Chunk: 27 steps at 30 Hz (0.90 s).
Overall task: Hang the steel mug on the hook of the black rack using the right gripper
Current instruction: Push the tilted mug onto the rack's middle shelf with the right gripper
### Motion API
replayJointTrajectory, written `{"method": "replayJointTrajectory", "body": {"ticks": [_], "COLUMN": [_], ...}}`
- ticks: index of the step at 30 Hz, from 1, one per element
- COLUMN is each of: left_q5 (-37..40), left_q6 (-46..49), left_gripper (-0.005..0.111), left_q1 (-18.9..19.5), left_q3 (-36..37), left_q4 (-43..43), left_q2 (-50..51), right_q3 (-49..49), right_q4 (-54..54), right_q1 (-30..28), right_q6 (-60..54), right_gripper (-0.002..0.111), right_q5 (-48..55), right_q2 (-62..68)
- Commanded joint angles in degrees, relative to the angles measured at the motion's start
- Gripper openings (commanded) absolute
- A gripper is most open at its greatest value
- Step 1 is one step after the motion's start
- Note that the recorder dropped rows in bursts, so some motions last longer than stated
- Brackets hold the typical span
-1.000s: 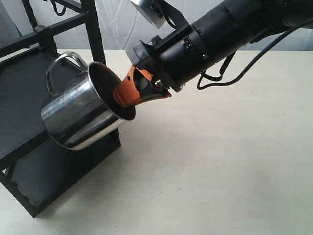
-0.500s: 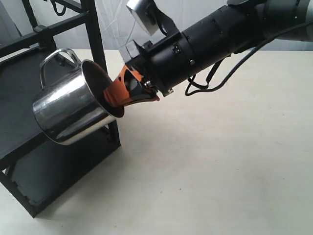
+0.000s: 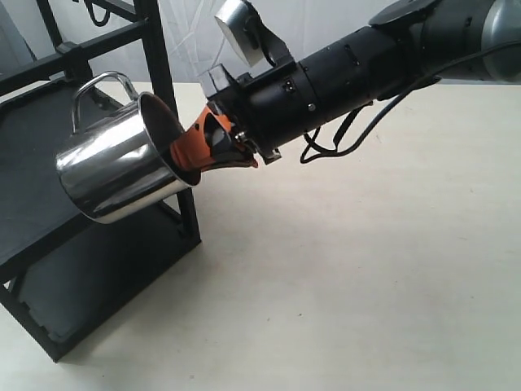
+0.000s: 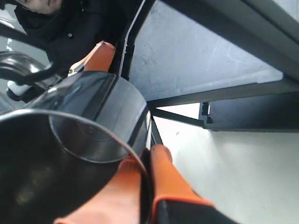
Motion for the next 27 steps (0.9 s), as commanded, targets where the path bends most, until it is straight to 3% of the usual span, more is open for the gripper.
{"method": "replayJointTrajectory", "body": {"ticks": [1, 23, 25, 27], "left_q5": [-0.45, -0.45, -0.45, -0.45], "left_q6": [-0.11, -0.11, -0.11, -0.11], "left_gripper": [0.001, 0.001, 0.001, 0.001], "left_q1": [-0.05, -0.05, -0.05, -0.05], "left_q3": [-0.02, -0.02, -0.02, -0.02], "left_q4": [-0.16, -0.16, -0.16, -0.16], "left_q2": [-0.28, -0.28, -0.28, -0.28], "right_q3": [0.04, 0.04, 0.04, 0.04], "right_q4": [1.05, 0.78, 0.48, -0.18], "right_q1": [-1.01, -1.01, -1.01, -1.01], "right_q6": [-0.86, -1.31, -1.31, -1.31], "right_gripper": [-0.001, -0.001, 0.006, 0.02], "right_q5": [0.4, 0.4, 0.4, 0.4], "right_q2": [1.56, 5.23, 5.23, 5.23]}}
